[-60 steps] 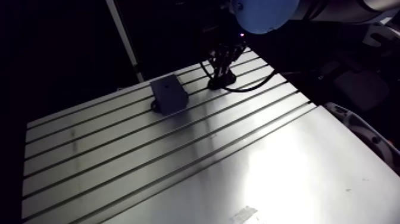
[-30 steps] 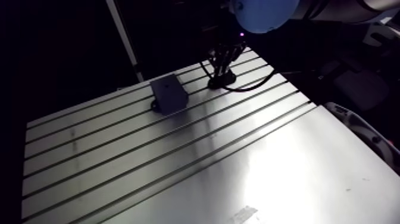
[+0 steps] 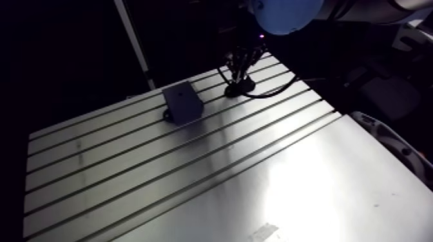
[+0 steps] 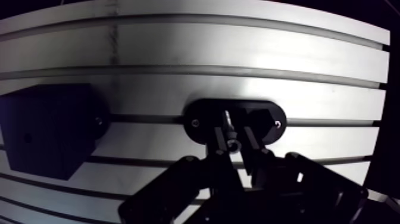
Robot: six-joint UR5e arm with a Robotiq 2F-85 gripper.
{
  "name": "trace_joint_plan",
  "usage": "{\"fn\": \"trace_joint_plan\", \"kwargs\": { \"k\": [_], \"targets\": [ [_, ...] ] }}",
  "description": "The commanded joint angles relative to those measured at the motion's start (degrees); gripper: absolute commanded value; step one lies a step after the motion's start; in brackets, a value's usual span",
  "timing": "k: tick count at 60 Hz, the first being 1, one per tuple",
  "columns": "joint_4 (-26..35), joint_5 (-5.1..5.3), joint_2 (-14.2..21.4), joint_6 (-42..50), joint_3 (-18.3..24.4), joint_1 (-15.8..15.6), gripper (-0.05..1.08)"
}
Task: Pick up the M10 bolt and insert it into the hole until fully seated.
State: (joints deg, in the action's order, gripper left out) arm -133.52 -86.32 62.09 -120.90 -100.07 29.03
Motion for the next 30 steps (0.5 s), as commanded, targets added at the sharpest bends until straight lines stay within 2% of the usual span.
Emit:
{"fn": "trace_joint_plan", "kwargs": {
  "k": [1,16,30],
  "targets": [
    [0.1,-0.11,0.3,-0.1,0.2,0.1,0.85],
    [0.1,0.47,1.1,-0.4,-0.2,0.2,0.88],
    [-0.1,2.99,3.1,0.0,-0.3,0.3,0.96]
  ]
}}
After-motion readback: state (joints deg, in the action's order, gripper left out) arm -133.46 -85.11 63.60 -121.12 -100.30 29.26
